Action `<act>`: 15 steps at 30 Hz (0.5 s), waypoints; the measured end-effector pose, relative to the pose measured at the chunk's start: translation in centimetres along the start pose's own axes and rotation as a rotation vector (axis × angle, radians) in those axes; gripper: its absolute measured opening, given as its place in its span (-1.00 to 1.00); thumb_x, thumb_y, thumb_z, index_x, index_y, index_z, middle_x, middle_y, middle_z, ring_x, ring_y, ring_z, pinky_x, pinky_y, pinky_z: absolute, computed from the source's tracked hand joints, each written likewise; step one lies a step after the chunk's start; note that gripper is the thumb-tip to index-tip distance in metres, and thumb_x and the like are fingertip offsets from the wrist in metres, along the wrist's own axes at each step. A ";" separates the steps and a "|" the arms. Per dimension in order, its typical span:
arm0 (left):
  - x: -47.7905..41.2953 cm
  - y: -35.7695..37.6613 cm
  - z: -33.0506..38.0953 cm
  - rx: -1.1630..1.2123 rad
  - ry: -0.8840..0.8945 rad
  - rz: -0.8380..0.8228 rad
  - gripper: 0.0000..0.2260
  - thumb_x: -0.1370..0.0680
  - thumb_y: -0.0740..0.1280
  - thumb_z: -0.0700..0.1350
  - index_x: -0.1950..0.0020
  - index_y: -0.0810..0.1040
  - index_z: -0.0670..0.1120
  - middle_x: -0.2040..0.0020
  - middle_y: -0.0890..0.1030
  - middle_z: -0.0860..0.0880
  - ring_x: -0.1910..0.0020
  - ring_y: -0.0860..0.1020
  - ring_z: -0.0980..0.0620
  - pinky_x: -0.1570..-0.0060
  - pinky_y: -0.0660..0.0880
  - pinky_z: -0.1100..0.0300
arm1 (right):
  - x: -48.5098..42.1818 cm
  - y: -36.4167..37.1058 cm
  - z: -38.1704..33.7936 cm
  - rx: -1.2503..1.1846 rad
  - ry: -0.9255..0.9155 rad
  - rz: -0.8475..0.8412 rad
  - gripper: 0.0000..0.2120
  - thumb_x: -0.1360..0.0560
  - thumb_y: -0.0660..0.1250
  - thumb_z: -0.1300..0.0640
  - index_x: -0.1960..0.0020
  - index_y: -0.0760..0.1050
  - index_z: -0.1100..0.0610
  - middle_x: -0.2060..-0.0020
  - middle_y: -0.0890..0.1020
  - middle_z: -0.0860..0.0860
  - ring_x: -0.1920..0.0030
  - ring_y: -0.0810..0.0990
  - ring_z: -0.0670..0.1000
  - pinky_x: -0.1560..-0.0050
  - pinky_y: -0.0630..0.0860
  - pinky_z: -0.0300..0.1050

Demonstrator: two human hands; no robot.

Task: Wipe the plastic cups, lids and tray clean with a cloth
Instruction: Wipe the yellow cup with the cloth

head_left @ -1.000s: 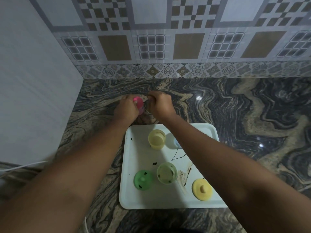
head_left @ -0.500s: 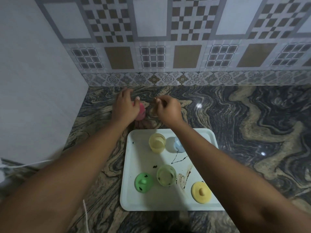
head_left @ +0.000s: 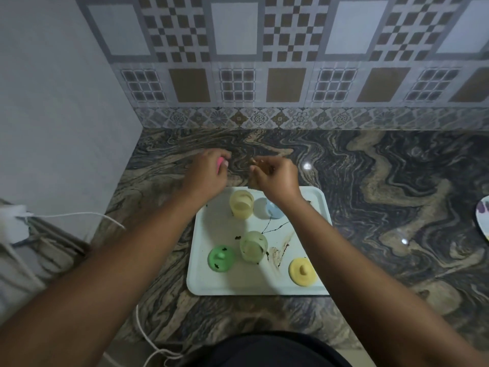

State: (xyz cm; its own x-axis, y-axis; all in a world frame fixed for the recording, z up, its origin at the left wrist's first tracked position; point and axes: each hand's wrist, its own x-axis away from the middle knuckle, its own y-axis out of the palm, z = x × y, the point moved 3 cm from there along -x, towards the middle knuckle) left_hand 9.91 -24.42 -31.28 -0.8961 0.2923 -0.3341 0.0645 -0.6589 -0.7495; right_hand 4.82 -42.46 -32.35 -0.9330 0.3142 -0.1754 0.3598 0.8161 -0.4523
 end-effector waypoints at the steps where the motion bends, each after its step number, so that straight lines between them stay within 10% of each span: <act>1: 0.8 0.4 0.0 -0.029 0.023 -0.039 -0.79 -0.54 0.30 -0.27 -0.15 0.61 -0.17 -0.13 0.63 -0.16 -0.14 0.56 -0.14 -0.10 0.43 0.16 | 0.8 -0.1 0.2 0.019 -0.025 0.005 -0.77 -0.53 0.50 0.20 -0.16 0.69 0.25 0.09 0.74 0.10 0.09 0.66 -0.03 0.16 0.42 -0.53; 5: 3.8 2.7 -0.8 -0.163 0.094 -0.229 -0.72 -0.53 0.33 -0.28 -0.22 0.63 -0.12 -0.25 0.61 -0.08 -0.23 0.50 -0.15 -0.25 0.43 0.04 | 3.4 0.1 1.1 0.059 -0.130 -0.040 -0.81 -0.52 0.50 0.26 -0.13 0.70 0.26 0.05 0.76 0.15 0.01 0.73 0.06 -0.06 0.59 -0.17; 15: 6.6 5.4 -1.6 -0.412 0.076 -0.386 -0.81 -0.55 0.38 -0.10 -0.13 0.68 0.02 -0.44 0.42 -0.01 -0.41 0.33 -0.13 -0.26 0.35 -0.11 | 5.9 0.8 3.4 0.108 -0.068 -0.146 -0.70 -0.60 0.41 0.21 -0.29 0.59 0.32 -0.05 0.74 0.19 0.01 0.74 0.18 -0.03 0.53 -0.25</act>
State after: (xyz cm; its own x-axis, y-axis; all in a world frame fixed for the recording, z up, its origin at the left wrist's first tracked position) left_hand 5.05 -24.88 -38.44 -0.8553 0.5177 -0.0207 -0.0819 -0.1744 -0.9813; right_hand -0.39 -41.62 -36.73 -0.9743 0.1600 -0.1584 0.2224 0.7923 -0.5681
